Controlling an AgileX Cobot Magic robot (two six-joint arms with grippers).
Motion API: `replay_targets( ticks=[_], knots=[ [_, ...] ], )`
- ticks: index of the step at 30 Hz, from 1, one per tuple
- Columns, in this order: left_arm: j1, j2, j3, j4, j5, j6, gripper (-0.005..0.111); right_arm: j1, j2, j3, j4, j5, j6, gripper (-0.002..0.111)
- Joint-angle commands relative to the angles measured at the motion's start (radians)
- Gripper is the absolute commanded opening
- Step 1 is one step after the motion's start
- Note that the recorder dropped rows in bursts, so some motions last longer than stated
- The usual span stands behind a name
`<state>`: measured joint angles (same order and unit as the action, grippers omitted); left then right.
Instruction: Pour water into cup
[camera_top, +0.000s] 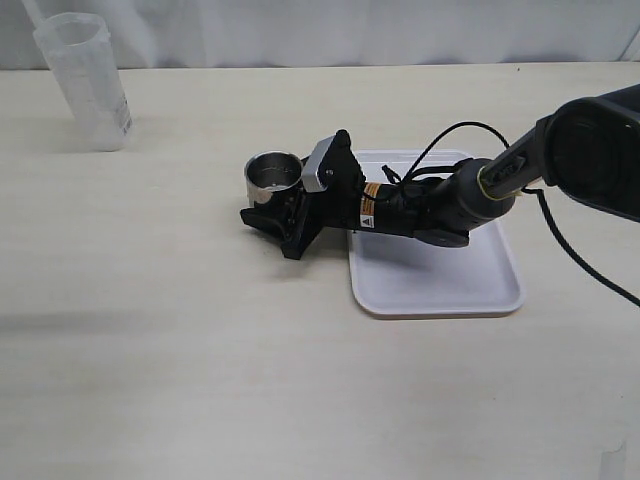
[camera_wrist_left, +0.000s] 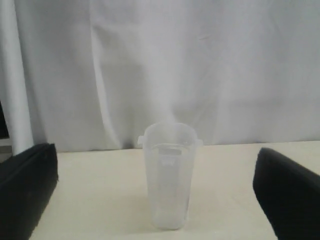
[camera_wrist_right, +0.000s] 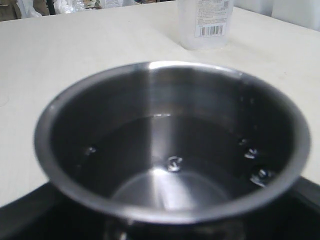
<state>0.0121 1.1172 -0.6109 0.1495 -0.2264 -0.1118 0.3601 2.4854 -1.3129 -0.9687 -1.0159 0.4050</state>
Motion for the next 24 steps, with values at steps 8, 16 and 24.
replay_targets(
  ticks=[8,16,24],
  knots=[
    [0.002,-0.310,0.004,-0.013,0.266,-0.028,0.105,-0.002,-0.002,-0.001,-0.007,0.034,0.000,0.014],
    [0.002,-0.439,0.004,-0.011,0.266,-0.025,0.105,-0.002,-0.002,-0.001,-0.007,0.034,0.002,0.014],
    [0.002,-0.469,0.004,-0.011,0.266,-0.025,0.105,-0.002,-0.002,-0.001,-0.018,0.034,0.002,0.014]
  ],
)
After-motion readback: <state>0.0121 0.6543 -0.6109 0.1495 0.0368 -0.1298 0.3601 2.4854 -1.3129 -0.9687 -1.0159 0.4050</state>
